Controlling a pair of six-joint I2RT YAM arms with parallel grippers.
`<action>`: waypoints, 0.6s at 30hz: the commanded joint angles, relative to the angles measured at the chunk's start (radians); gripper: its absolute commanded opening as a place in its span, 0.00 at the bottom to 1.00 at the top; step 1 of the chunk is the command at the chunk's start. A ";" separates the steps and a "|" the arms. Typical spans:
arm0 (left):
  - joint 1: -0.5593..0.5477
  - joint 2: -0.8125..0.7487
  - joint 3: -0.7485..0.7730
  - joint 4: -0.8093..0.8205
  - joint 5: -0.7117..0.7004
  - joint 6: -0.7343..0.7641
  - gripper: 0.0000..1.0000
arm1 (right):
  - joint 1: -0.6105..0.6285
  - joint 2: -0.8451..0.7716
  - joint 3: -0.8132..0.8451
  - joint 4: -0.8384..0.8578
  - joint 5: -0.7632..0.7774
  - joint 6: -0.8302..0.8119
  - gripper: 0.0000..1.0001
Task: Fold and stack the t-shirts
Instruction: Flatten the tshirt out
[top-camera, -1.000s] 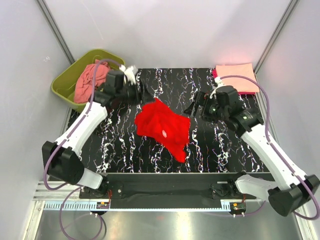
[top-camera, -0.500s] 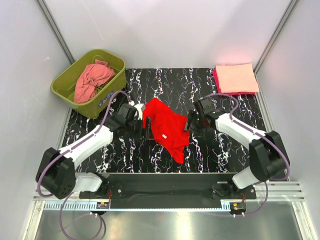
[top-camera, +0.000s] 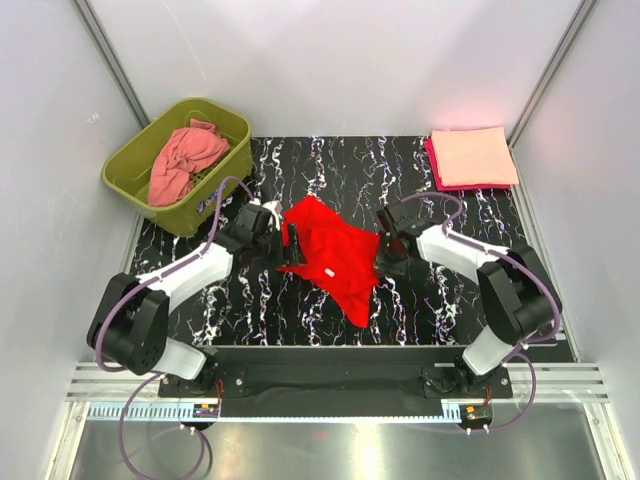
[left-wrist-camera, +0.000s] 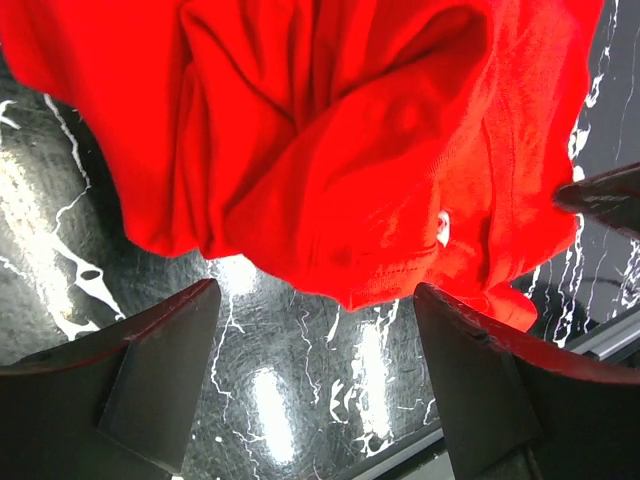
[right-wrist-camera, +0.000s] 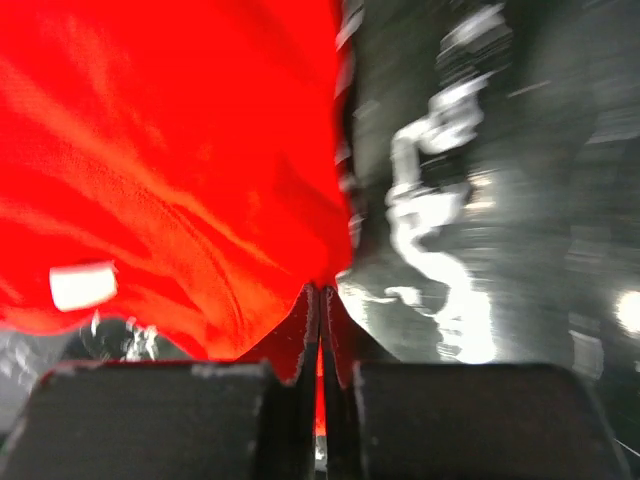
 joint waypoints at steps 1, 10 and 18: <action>0.012 -0.053 0.089 0.028 -0.064 -0.015 0.83 | 0.001 -0.054 0.154 -0.192 0.321 0.009 0.00; 0.038 -0.048 0.156 -0.043 -0.129 -0.005 0.82 | -0.185 -0.268 0.195 -0.282 0.416 -0.032 0.00; 0.042 0.196 0.245 0.038 -0.034 -0.027 0.76 | -0.223 -0.237 0.241 -0.325 0.492 -0.060 0.00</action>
